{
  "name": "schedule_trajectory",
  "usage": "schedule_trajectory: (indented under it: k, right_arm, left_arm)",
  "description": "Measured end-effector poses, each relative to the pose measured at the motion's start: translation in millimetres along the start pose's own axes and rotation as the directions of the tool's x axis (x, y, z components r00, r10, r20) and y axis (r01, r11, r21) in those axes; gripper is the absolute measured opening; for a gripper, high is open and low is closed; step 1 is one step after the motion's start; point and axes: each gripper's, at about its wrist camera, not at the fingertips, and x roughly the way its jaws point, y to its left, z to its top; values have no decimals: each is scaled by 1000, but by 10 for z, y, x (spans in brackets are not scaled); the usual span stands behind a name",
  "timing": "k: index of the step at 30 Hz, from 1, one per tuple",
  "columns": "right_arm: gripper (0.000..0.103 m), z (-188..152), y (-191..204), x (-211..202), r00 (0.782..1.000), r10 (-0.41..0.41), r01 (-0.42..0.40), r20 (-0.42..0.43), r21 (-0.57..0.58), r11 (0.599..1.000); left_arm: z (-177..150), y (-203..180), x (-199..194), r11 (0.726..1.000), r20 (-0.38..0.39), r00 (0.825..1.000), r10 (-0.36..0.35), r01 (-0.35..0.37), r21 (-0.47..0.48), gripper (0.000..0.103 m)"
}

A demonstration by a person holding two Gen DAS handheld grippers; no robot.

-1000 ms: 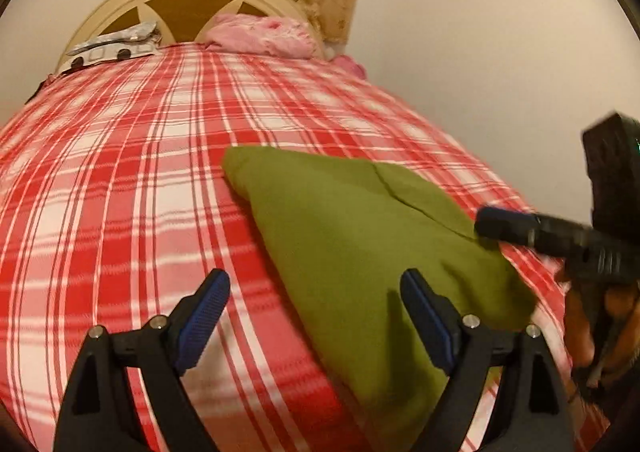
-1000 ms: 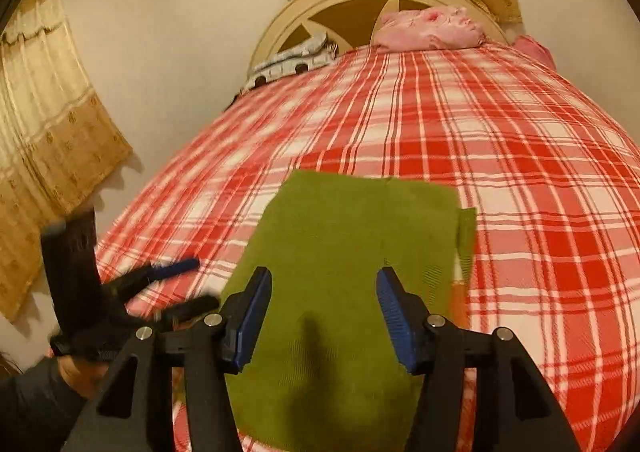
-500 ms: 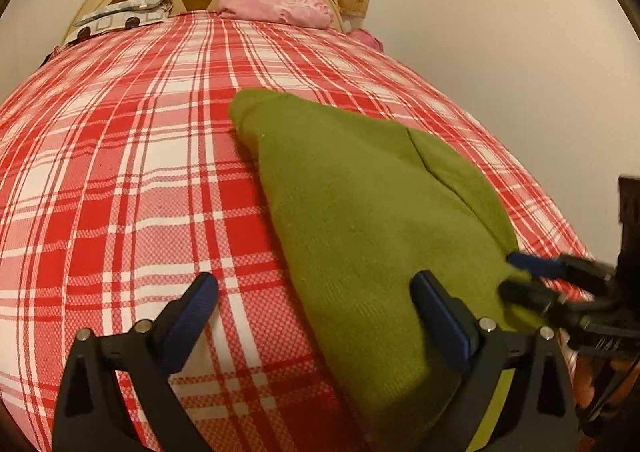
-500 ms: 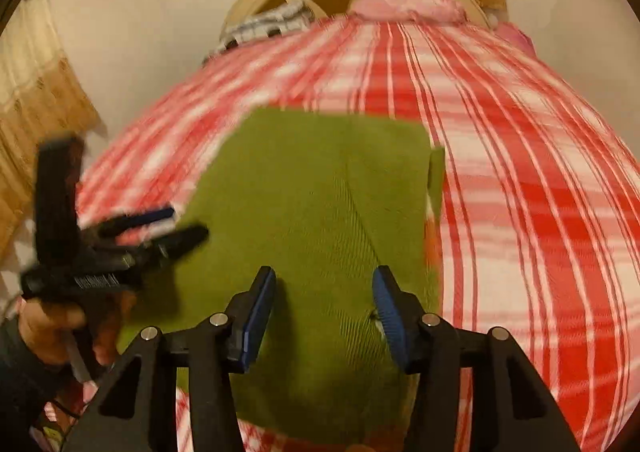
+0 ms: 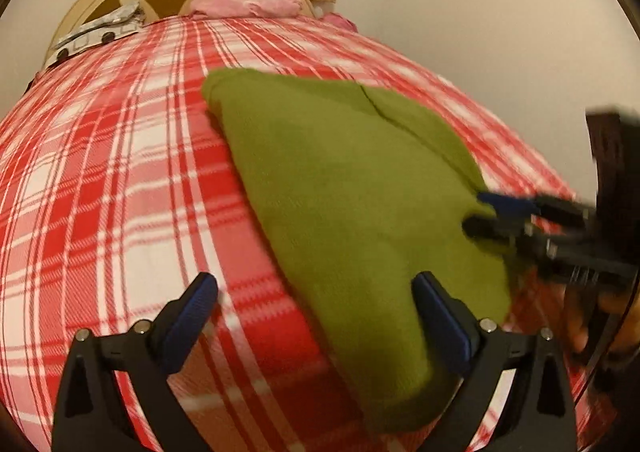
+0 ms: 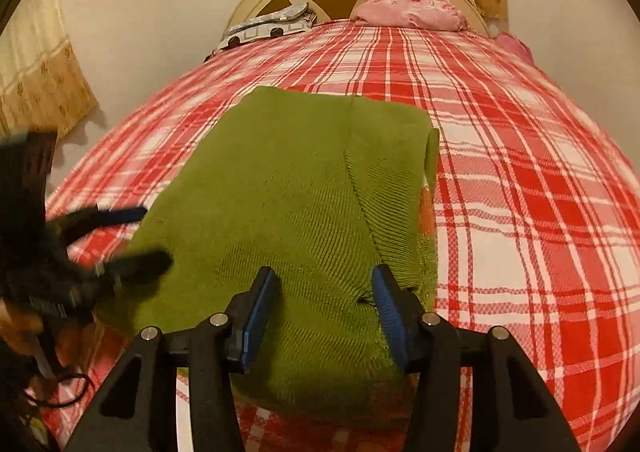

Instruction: Fold small clothes

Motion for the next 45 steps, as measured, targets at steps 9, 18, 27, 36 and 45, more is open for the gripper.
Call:
schedule_trajectory:
  k: [9,18,27,36,45]
  right_arm:
    - [52,-112,15,-38,1000,-1,2,7,-14,1000]
    - [52,22,-379,-441,993,66,-73,99,64,995]
    - [52,405,-902,120,990,140,-134,-11,209,969]
    - [54,674,-1063,514,974,228,-214,-16,291,933]
    - [54,775,-1139,851,955,298,-277,-2,358,892]
  left_arm:
    - [-36,40,14,999,-33,999,-9,8,-48,103]
    - [50,49,-149,999,28,1000,3,-2,-36,103]
    - [171,100,28,996,1,999,-52,52,-70,103]
    - [154,115,165,985,-20,993,-116,112,-130,103]
    - [166,68,235,989,-15,993,-115,113,-100,103]
